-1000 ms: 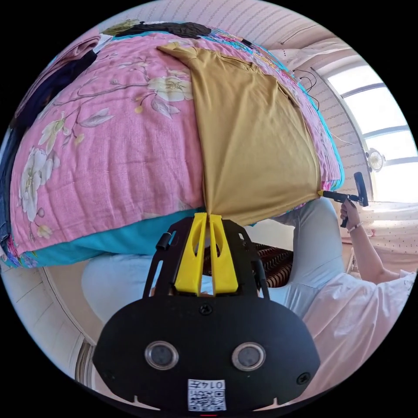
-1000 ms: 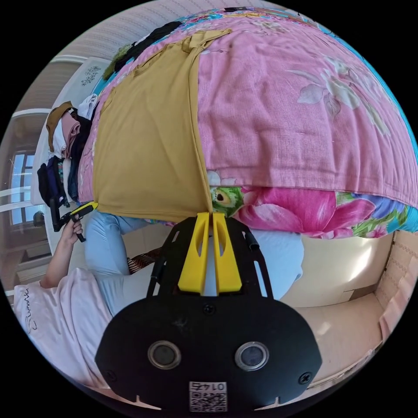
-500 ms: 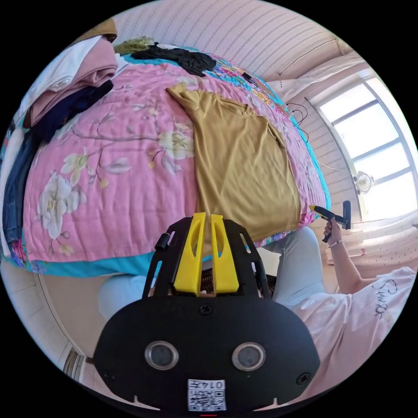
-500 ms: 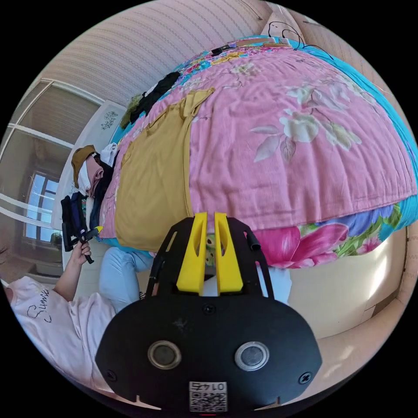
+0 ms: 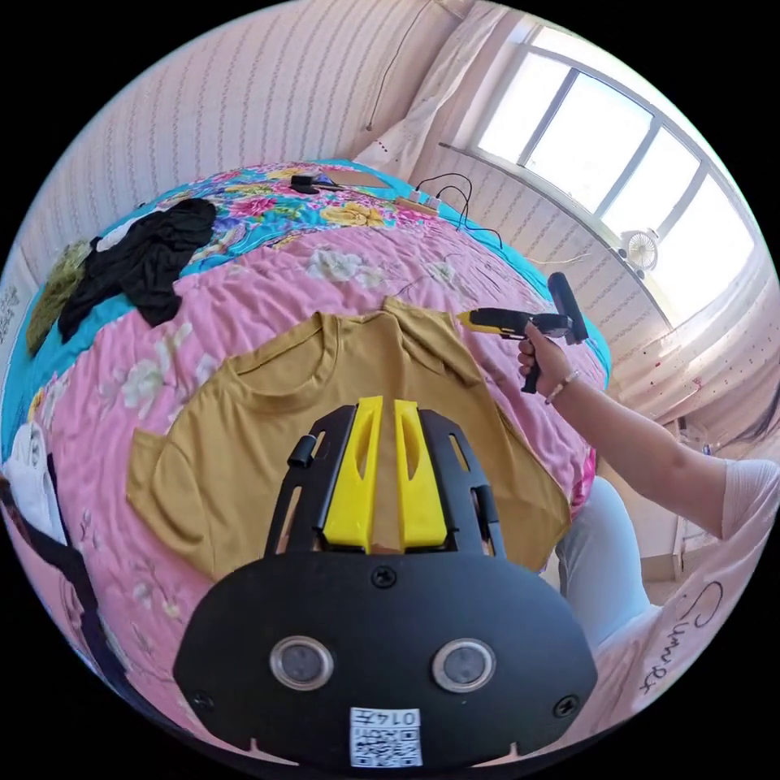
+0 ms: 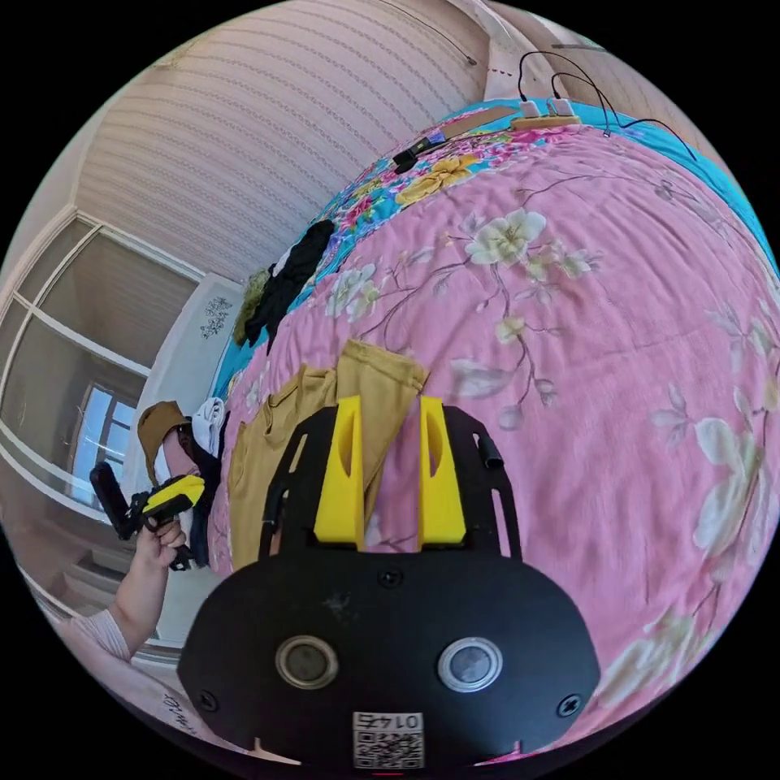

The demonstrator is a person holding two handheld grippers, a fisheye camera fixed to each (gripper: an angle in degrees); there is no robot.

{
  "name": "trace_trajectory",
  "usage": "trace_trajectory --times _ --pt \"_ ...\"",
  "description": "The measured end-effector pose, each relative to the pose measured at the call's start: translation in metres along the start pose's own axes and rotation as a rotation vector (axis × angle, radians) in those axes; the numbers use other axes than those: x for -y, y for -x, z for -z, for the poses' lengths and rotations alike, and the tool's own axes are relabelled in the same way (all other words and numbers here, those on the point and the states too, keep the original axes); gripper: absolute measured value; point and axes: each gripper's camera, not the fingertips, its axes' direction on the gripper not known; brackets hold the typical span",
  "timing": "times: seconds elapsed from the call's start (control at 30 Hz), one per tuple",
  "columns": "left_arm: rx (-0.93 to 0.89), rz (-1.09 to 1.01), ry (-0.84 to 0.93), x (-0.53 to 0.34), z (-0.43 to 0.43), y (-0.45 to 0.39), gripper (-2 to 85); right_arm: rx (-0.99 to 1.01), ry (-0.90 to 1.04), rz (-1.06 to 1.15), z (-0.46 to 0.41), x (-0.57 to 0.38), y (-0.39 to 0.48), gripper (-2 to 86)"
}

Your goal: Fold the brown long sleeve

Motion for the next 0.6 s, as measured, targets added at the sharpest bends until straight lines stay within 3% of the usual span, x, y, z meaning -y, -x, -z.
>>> trace_trajectory --times 0.1,0.17,0.33,0.6 --pt "-0.006 -0.028 0.011 0.051 -0.034 -0.012 3.3 -0.038 0.043 -0.014 -0.019 0.015 -0.017 5.3" --pt "-0.024 -0.067 0.002 0.082 -0.051 -0.025 3.5 0.021 -0.046 -0.021 0.005 0.0 -0.035 2.7" --pt "-0.05 -0.157 0.007 0.129 -0.083 -0.053 3.5 0.077 -0.209 0.016 0.087 -0.079 -0.069 1.3" --pt "-0.055 -0.27 0.113 0.211 -0.163 -0.122 3.7 0.285 -0.28 -0.082 0.099 -0.135 -0.146 1.1"
